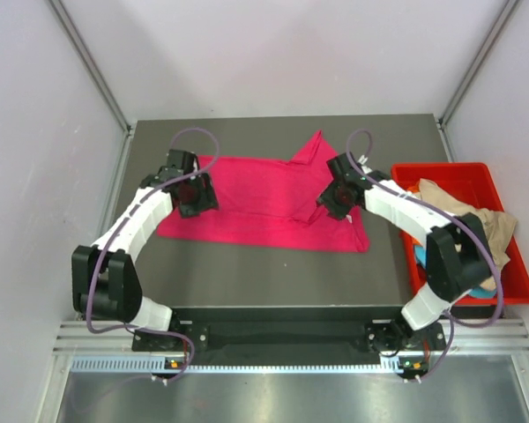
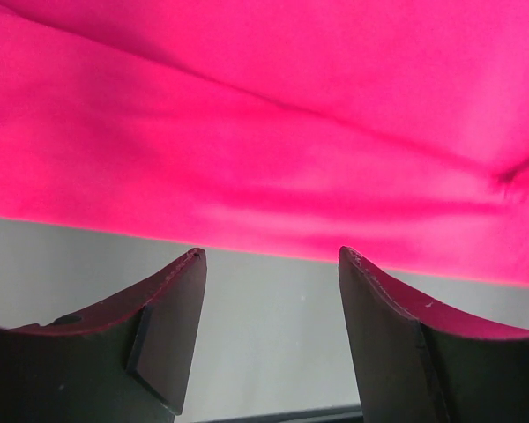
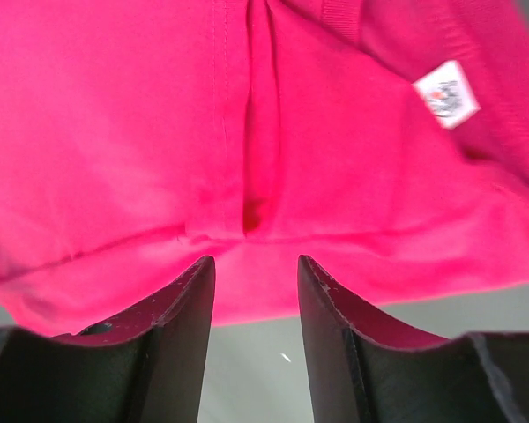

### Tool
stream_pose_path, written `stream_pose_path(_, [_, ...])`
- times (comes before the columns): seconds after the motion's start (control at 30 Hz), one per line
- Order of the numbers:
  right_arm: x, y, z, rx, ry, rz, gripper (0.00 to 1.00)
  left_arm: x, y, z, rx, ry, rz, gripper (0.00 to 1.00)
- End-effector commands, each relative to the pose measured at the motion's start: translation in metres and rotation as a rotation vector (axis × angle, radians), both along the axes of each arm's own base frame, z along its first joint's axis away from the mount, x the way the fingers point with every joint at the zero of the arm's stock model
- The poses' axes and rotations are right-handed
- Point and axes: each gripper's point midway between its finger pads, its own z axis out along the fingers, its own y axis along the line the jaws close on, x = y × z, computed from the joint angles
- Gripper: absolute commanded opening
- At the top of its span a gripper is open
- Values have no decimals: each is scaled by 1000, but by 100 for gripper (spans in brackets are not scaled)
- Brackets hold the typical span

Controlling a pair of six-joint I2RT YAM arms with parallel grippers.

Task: Fold and stack the t-shirts
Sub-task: Fold the tshirt

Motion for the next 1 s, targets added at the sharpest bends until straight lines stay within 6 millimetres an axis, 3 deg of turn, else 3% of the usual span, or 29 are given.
stream_pose_path(0.0, [29,21,6,68,-41,-81,43,1,-10,15,42,-102,-80,67])
stream_pose_path(0.2, [40,34,-7,85,-32,-117,41,-5,-11,24,36,-149,-73,67])
stream_pose_path(0.6, [33,43,-41,108,-16,-163,39,0,-7,27,50,-158,-46,67])
stream_pose_path(0.97, [35,61,-54,143,-43,-151,38,3,-3,29,70,-162,-23,68])
